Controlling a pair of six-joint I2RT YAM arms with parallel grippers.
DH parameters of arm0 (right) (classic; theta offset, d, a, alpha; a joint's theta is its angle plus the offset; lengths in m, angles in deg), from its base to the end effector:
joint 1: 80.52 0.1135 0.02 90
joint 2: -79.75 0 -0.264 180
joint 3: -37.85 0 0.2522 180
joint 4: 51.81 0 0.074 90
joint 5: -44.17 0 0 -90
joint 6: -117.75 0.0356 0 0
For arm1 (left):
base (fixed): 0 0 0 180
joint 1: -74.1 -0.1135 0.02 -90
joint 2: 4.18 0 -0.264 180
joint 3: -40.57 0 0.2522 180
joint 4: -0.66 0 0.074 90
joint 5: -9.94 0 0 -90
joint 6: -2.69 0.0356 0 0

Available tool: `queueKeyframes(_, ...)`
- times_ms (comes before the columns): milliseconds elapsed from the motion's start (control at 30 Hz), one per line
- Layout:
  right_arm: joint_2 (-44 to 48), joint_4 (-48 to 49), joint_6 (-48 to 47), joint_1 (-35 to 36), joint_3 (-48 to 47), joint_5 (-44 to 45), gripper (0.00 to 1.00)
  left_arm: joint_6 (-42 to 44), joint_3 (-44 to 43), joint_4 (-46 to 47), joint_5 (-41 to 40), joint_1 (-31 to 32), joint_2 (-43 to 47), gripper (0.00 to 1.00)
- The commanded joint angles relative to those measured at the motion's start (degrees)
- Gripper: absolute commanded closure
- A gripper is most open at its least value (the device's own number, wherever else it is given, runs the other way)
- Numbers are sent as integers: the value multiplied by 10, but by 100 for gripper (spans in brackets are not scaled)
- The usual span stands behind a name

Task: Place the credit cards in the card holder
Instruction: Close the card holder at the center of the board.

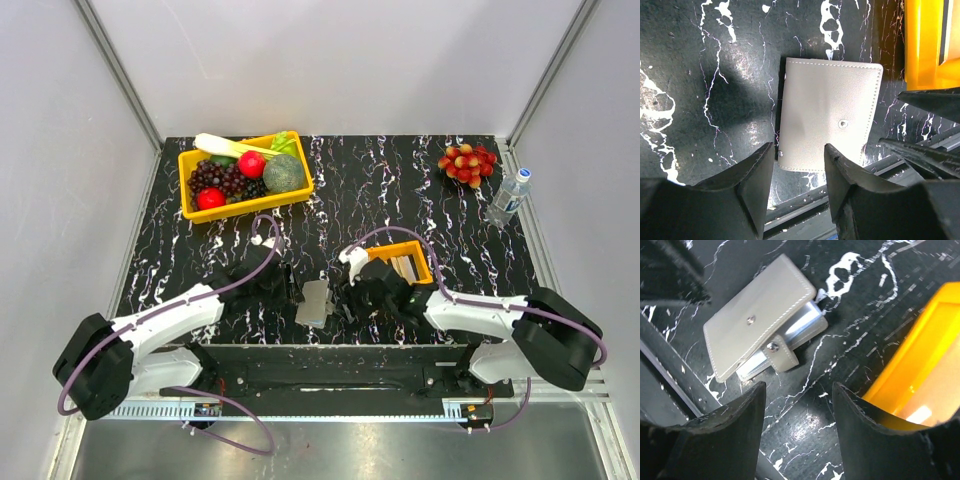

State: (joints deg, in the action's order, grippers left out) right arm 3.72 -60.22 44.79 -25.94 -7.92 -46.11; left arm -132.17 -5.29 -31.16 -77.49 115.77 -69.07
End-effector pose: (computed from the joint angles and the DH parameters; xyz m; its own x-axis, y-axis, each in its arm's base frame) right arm 0.1504 0.2117 0.1741 -0.5857 -0.3179 -0.7456 -0.6751 0.7004 0.2317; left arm 0.1600 -0.1445 0.1854 -0.8940 -0.1476 -0.4230 0.0772 0.8793 -0.4700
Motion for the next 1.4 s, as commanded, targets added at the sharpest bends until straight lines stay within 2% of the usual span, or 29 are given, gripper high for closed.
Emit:
queueKeyframes(0, 17, 122, -142, 1, 19, -80, 39, -1, -8, 5, -12, -1, 1, 52)
queueKeyframes(133, 21, 191, -163, 2, 55, -117, 39, -1, -9, 6, -11, -1, -2, 52)
queueKeyframes(667, -98, 243, -227, 2, 20, -141, 41, 8, -17, 17, 12, -1, -27, 53)
queueKeyframes(933, -89, 243, -220, 3, 31, -105, 61, 19, -23, 33, 32, -1, -42, 56)
queueKeyframes(1100, -55, 270, -213, 3, 65, -97, 67, 28, -24, 58, 53, -2, -61, 57)
queueKeyframes(1367, -65, 305, -201, 3, 84, -107, 75, 44, -44, 63, 58, 4, -118, 60)
